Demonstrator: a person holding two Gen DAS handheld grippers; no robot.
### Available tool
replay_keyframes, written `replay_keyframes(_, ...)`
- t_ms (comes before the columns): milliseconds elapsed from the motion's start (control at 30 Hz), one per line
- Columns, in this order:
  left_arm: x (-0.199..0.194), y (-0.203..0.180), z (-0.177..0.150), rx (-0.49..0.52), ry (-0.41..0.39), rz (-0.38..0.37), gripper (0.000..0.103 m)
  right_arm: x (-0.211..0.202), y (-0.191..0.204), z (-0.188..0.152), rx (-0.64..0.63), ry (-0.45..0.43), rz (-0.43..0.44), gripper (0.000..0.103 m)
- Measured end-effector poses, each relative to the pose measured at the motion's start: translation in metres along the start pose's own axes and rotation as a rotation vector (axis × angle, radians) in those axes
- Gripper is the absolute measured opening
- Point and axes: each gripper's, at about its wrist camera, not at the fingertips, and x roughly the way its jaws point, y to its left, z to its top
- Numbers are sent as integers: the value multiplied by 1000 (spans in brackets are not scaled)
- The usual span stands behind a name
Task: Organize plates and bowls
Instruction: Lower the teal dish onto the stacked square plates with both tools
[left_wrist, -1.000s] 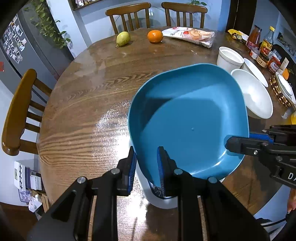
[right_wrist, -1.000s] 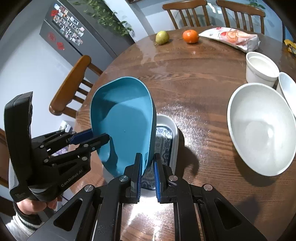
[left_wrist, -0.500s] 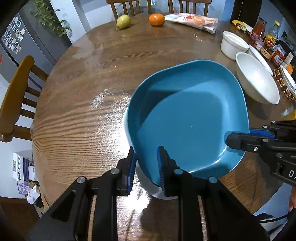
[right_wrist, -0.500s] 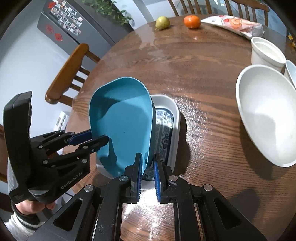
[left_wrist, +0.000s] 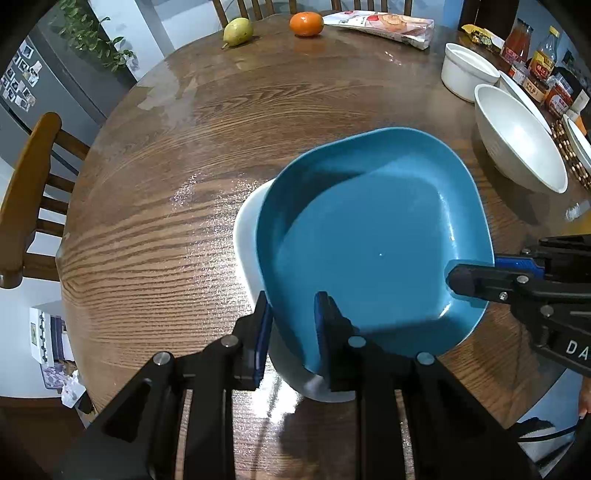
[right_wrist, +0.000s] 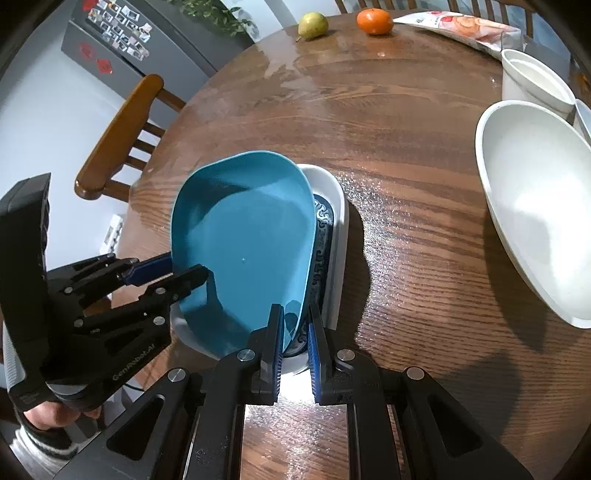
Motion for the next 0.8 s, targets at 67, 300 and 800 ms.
replay_keyframes(67, 0, -1, 0, 7, 2, 3, 23, 1, 0, 0, -2, 7, -5, 14)
replay_keyframes(300, 2, 0, 3, 6, 8, -1, 25, 4, 7, 2, -28, 9, -39, 14)
replay_keyframes(800, 2, -2, 4, 4, 14, 5, 25, 2, 19, 2, -100, 22, -110, 14)
